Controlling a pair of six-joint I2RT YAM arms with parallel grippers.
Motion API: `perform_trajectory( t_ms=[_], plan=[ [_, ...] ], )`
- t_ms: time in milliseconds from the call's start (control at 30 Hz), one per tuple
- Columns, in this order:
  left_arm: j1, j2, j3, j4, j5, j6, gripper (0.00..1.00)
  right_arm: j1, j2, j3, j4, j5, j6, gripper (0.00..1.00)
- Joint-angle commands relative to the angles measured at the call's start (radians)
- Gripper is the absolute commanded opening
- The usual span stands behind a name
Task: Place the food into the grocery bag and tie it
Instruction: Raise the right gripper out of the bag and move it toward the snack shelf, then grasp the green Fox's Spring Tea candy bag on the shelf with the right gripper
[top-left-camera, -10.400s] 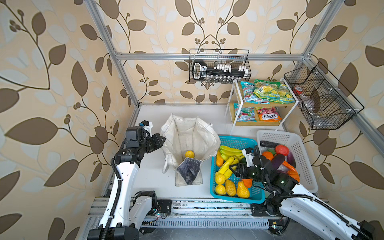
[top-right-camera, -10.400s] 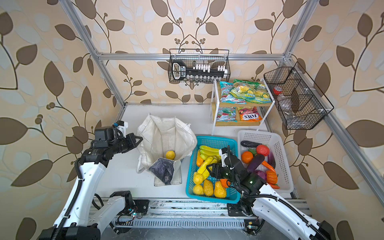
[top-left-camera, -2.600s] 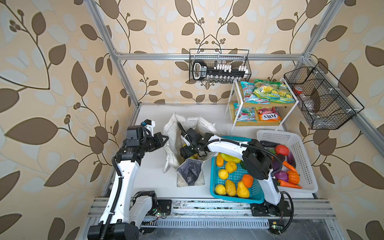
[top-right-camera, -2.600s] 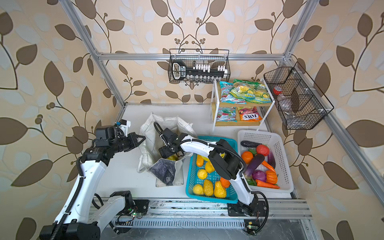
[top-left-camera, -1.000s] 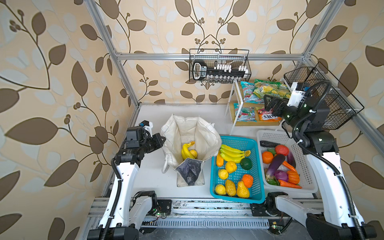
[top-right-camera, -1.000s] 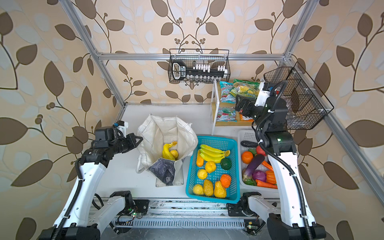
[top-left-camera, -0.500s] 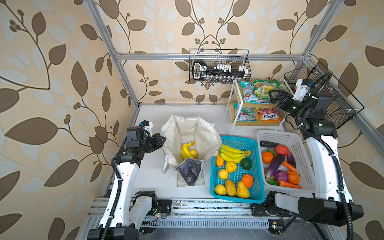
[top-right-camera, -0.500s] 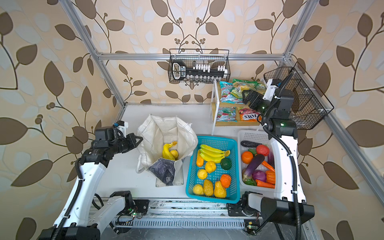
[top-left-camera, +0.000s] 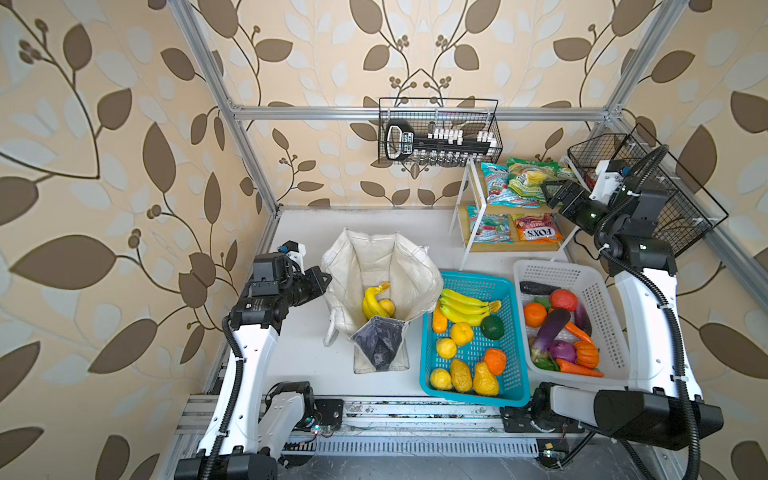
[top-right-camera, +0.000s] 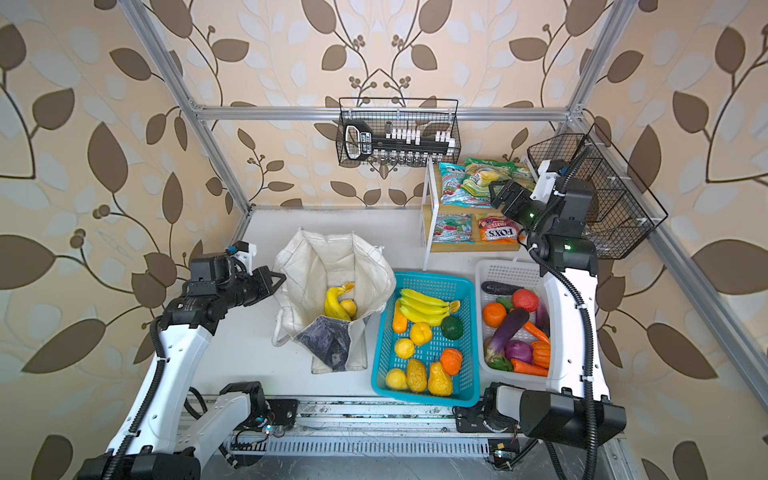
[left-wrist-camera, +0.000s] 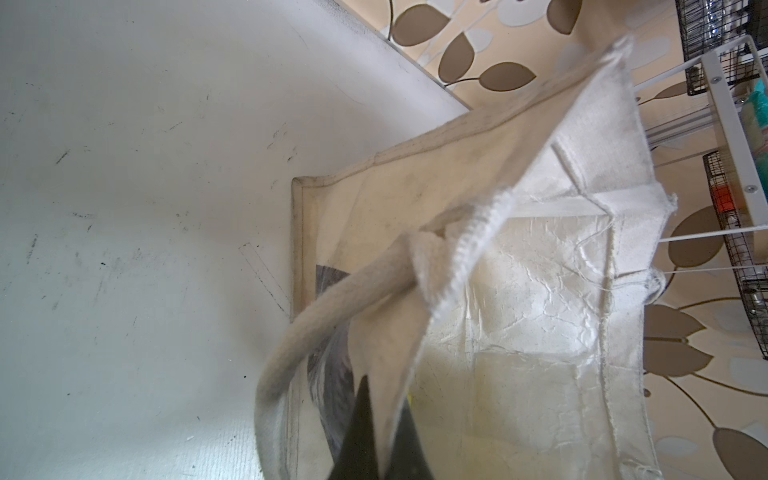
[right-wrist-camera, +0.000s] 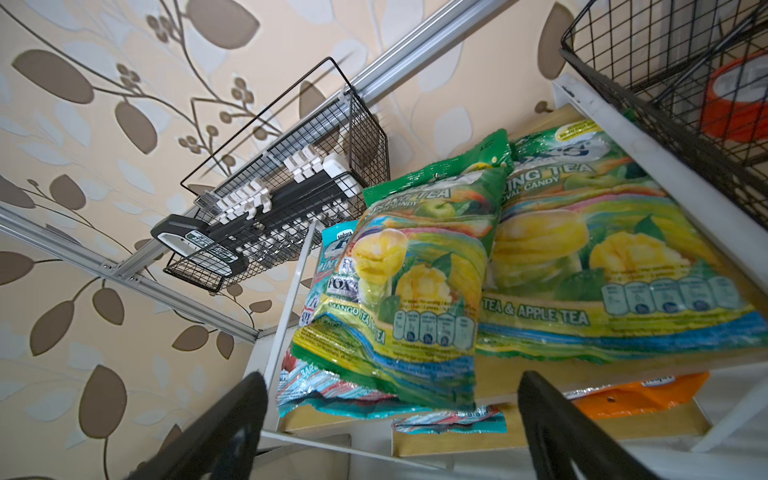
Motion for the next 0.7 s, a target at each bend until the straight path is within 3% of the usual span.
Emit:
perform_trajectory(
  t_ms=[0,200,367,567,633,667],
  plan=[
    [0.006,-0.013,0.009,0.021,0.013,0.001,0.0,-0.005,0.013,-0.01,0.037,-0.043,0.018,0.85],
    [0.006,-0.012,0.007,0.022,0.013,0.002,0.0,-0.014,0.01,-0.041,0.056,-0.04,0.02,0.63],
    [0.006,-0.011,0.007,0.021,0.013,0.003,0.0,-0.02,0.034,-0.044,0.062,-0.067,0.026,0.67],
    [0.006,-0.013,0.007,0.019,0.009,0.003,0.0,-0.025,0.024,-0.058,0.1,-0.073,0.037,0.33],
    [0.005,-0.009,0.009,0.018,0.011,0.003,0.0,-0.026,0.019,-0.057,0.105,-0.068,0.038,0.28],
    [0.005,-0.01,0.009,0.018,0.014,0.004,0.0,-0.028,0.016,-0.058,0.111,-0.066,0.037,0.2]
  ],
)
